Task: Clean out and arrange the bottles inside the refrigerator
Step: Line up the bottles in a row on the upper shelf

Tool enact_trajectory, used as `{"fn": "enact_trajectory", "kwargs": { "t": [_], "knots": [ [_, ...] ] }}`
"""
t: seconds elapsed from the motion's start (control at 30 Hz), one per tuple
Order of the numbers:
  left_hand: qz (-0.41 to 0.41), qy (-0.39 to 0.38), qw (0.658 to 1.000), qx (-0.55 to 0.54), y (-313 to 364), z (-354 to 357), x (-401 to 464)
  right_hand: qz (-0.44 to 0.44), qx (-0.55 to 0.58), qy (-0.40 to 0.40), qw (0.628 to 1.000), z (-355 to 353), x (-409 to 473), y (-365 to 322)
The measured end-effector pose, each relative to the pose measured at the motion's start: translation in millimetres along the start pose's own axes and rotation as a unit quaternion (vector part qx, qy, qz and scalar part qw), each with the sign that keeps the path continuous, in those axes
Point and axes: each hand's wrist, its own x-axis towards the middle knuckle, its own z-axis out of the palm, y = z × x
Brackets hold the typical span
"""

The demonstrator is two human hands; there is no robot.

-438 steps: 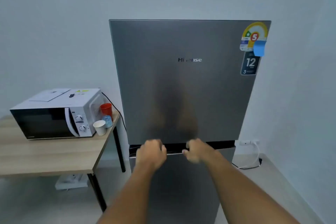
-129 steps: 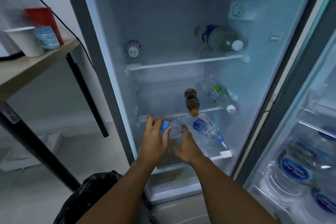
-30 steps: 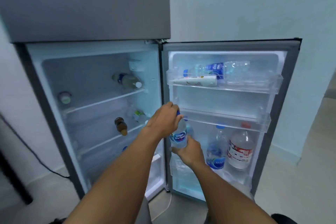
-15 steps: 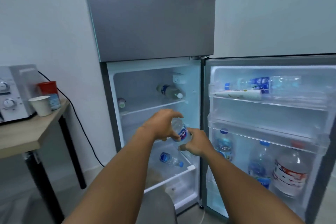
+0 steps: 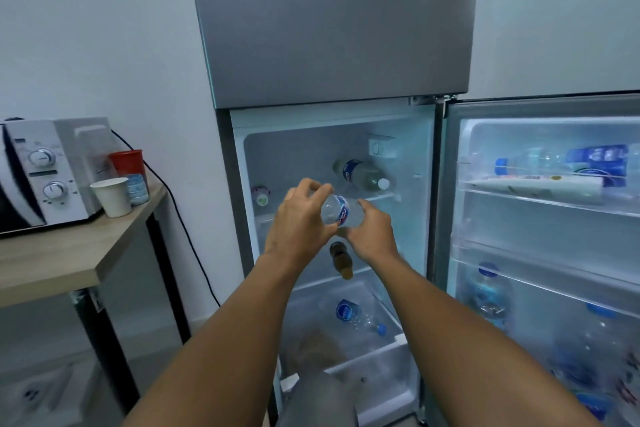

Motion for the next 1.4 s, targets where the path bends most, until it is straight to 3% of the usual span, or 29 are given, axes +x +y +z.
{"fn": "enact_trajectory", "kwargs": {
  "t": [0.23,0.43,0.53,0.67,0.73,0.87,0.93,1.07,1.2,1.4],
  "knots": [
    [-0.064,0.030,0.996,0.061,-40.3,32.0,20.1,-0.071,0.015,-0.050,0.996,45.3,65.4,-0.4],
    [-0.125,0.020,0.991,0.034,-77.4,69.5,37.5,-0.060,0.007,-0.118,0.991,88.9,122.3,19.9],
    [-0.112,-0.008,0.993,0.019,-94.1,86.0,44.1,-0.060,-0.026,-0.146,0.987,97.2,146.9,26.0],
    [-0.105,-0.072,0.992,0.022,-114.1,103.5,36.3,-0.073,-0.055,-0.248,0.965,90.8,166.1,40.6],
    [-0.124,-0.057,0.990,0.013,-122.9,111.7,31.3,-0.083,-0.064,-0.281,0.954,84.4,174.1,46.4],
    [-0.213,-0.010,0.977,-0.006,-128.6,126.4,33.5,-0.100,-0.254,-0.252,0.928,78.8,183.1,66.0],
    [-0.256,-0.004,0.967,-0.002,-127.6,132.7,37.8,-0.101,-0.298,-0.231,0.921,82.4,180.8,77.8],
    [-0.295,0.025,0.953,0.063,-128.5,141.9,49.6,-0.135,-0.307,-0.165,0.928,90.0,173.9,88.0],
    [-0.332,0.052,0.938,0.082,-143.1,151.4,60.6,-0.144,-0.305,-0.158,0.928,91.9,174.1,87.2],
    [-0.305,0.053,0.942,0.129,-163.1,171.5,70.8,-0.149,-0.294,-0.127,0.935,95.8,174.4,97.4]
  ]
}}
